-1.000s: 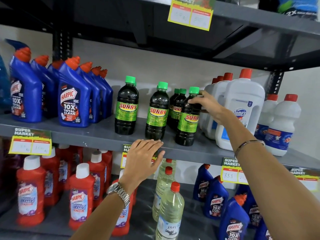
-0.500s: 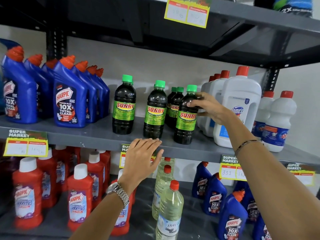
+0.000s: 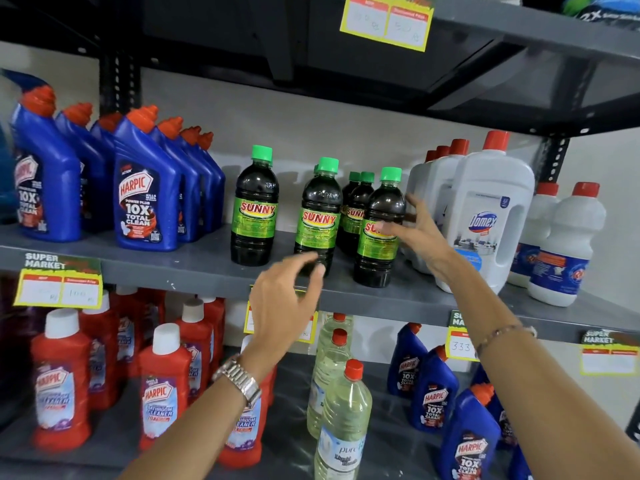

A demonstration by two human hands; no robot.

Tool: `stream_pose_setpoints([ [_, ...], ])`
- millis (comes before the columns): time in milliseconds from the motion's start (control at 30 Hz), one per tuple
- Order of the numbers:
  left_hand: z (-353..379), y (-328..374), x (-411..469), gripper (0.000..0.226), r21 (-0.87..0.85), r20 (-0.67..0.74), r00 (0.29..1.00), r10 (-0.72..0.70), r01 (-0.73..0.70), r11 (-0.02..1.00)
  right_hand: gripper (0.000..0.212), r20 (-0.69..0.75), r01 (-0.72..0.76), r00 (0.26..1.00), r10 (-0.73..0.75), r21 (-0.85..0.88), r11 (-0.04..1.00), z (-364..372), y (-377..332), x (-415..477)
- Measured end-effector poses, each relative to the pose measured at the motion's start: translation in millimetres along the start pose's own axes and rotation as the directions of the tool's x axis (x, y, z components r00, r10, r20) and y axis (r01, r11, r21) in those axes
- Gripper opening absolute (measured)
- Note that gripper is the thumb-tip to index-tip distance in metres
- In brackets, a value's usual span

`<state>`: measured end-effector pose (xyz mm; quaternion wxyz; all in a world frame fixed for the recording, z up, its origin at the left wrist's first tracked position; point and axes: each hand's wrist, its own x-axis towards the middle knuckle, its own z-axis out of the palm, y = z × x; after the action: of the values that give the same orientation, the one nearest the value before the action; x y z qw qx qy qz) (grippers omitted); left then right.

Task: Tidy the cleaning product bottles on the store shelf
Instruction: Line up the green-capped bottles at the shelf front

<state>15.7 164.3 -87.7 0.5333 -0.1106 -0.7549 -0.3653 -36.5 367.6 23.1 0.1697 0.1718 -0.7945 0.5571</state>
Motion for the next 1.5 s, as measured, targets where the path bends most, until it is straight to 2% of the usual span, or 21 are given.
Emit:
stream_pose_setpoints([
  [67, -4.2, 3.4, 20.1, 0.049, -0.06, 0.021, 0.986, -0.165, 0.166, 0.984, 0.103, 0.058, -0.07, 0.996, 0.075, -0.082, 0.994, 7.5, 18.7, -10.0],
  [100, -4.5, 1.3, 31.8, 0.066, -0.065, 0.136, 0.961, -0.241, 0.252, 0.966, 0.103, 0.081, -0.095, 0.991, 0.109, -0.153, 0.984, 12.2, 28.0, -14.4],
  [167, -3.6, -4.7, 53.4, 0.093, 0.051, 0.432, 0.832, -0.349, 0.363, 0.93, 0.106, 0.035, -0.107, 0.992, 0.124, -0.301, 0.948, 21.5, 42.1, -18.6],
  [233, -0.9, -13.5, 66.6, 0.097, 0.155, 0.607, 0.69, -0.394, 0.383, 0.911, 0.103, -0.025, -0.094, 0.996, 0.091, -0.341, 0.935, 26.1, 48.1, -18.6],
  [300, 3.5, -21.5, 74.2, 0.089, 0.132, 0.678, 0.625, -0.386, 0.414, 0.901, 0.093, -0.047, -0.104, 0.995, 0.093, -0.312, 0.944, 26.2, 47.8, -17.5],
  [467, 12.8, -32.2, 83.0, 0.081, -0.005, 0.687, 0.632, -0.358, 0.496, 0.868, 0.088, -0.005, -0.115, 0.993, 0.118, -0.259, 0.959, 21.6, 51.1, -6.2],
  [967, 38.9, -40.4, 87.6, 0.083, -0.041, 0.647, 0.646, -0.406, 0.561, 0.827, 0.09, 0.038, -0.193, 0.98, 0.194, -0.046, 0.98, 19.9, 63.8, 16.3],
  [1233, 34.3, -36.3, 83.9, 0.082, -0.056, 0.65, 0.652, -0.391, 0.554, 0.831, 0.086, 0.02, -0.173, 0.985, 0.174, -0.067, 0.983, 21.4, 64.5, 13.3],
  [1400, 33.1, -35.3, 83.0, 0.085, -0.042, 0.647, 0.65, -0.399, 0.553, 0.832, 0.086, 0.015, -0.176, 0.984, 0.178, -0.078, 0.981, 21.4, 67.0, 14.6],
  [1500, 32.5, -33.2, 83.8, 0.103, -0.033, 0.632, 0.656, -0.413, 0.554, 0.832, 0.088, 0.034, -0.194, 0.98, 0.197, -0.078, 0.978, 21.3, 62.7, 13.1],
])
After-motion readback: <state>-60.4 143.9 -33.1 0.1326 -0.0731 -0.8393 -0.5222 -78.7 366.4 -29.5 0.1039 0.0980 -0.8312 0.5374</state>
